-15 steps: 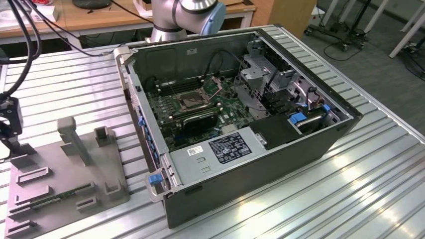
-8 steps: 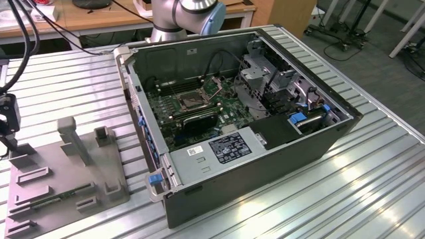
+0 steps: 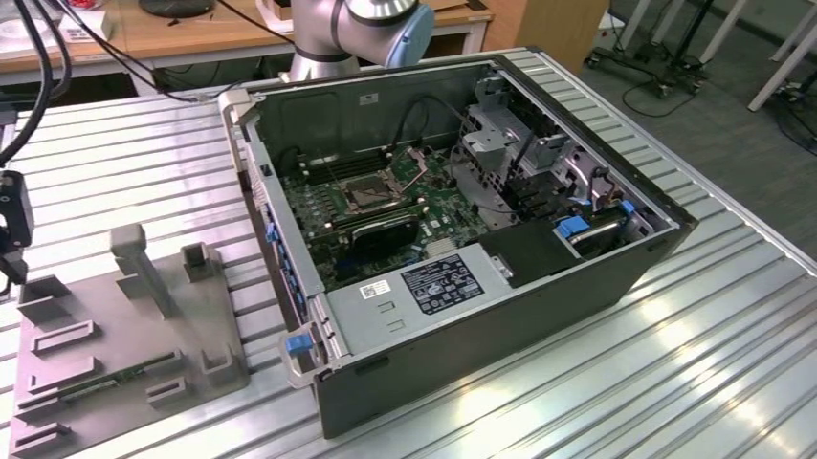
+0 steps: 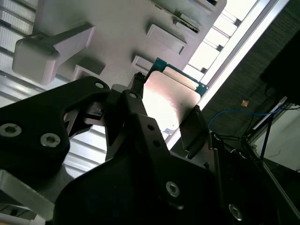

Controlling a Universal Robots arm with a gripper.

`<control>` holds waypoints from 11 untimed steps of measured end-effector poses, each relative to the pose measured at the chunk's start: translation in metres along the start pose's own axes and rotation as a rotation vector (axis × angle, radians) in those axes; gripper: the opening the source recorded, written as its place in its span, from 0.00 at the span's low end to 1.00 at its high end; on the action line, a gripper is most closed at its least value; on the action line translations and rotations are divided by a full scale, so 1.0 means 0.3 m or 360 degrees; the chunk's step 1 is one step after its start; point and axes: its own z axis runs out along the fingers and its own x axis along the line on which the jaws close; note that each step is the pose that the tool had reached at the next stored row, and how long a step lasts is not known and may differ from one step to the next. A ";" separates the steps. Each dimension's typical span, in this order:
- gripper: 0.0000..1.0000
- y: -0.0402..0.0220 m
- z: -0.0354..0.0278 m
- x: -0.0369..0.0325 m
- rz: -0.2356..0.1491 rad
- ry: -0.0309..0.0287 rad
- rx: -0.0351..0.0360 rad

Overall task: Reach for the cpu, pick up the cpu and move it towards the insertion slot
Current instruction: 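Pick up the cpu and move it towards the insertion slot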

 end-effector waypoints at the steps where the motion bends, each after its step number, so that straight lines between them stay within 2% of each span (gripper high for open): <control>1: 0.55 0.000 -0.004 0.000 0.0000 0.00000 0.0000; 11: 0.55 0.001 -0.041 0.000 0.0000 0.00001 0.0000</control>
